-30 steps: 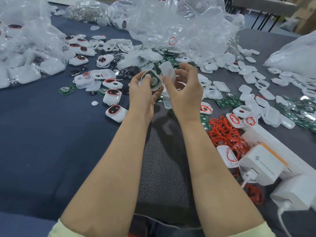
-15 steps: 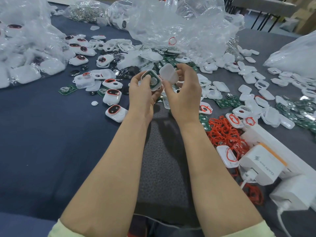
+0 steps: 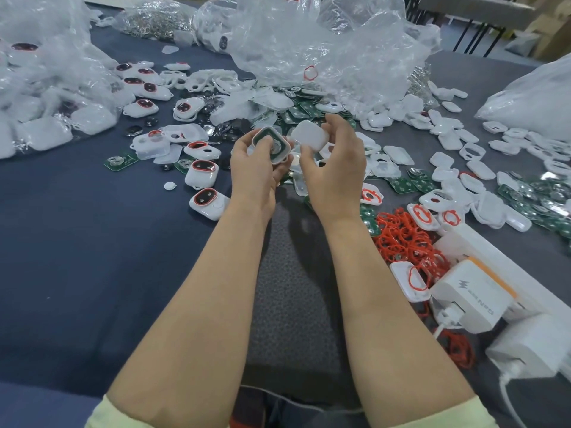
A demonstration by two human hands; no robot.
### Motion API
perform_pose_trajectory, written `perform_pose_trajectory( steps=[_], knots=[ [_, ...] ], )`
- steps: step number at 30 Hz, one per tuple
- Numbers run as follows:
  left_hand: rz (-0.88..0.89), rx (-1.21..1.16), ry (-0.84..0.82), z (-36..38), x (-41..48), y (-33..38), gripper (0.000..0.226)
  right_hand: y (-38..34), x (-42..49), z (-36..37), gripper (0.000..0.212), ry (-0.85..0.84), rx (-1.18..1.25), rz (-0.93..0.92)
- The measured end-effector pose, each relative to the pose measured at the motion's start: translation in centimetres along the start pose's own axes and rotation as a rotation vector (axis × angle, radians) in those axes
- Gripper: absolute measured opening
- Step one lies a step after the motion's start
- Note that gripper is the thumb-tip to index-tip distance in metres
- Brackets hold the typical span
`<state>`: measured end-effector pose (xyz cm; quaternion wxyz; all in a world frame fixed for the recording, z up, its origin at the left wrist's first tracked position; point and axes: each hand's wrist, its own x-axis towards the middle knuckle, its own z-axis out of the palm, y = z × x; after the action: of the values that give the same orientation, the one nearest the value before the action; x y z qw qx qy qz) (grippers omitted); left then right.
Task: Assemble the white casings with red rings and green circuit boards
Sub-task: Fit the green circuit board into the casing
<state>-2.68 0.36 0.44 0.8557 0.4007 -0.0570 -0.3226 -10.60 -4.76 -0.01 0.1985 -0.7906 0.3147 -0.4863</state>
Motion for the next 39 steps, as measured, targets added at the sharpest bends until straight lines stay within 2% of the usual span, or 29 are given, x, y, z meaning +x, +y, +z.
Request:
perform_pose_trajectory(
  steps=[8, 12, 18, 23, 31, 39],
  knots=[
    [-0.001, 0.015, 0.022, -0.1, 0.2, -0.1, 0.017, -0.1, 0.0, 0.1, 0.05, -0.006, 0.06, 0.02],
    [-0.008, 0.02, 0.04, -0.1, 0.4, -0.2, 0.008, -0.7, 0.0, -0.1, 0.05, -0.004, 0.139, 0.072],
    [-0.089, -0.035, 0.082, 0.2, 0.5, 0.0, 0.038, -1.7, -0.7, 0.6, 0.041, -0.057, 0.159, 0.013],
    [-0.101, -0.112, 0.092, 0.7, 0.0, 0.0, 0.047, -1.7, -1.2, 1.5, 0.036, -0.099, 0.114, -0.019],
    [-0.061, -0.044, 0.104, 0.8, -0.2, -0.4, 0.044, -1.4, -1.2, 1.9, 0.032, -0.094, 0.045, -0.014],
    [0.074, 0.131, 0.064, 0.6, 0.1, -1.0, 0.024, -1.4, -1.1, 2.0, 0.033, -0.131, 0.007, 0.005]
  ],
)
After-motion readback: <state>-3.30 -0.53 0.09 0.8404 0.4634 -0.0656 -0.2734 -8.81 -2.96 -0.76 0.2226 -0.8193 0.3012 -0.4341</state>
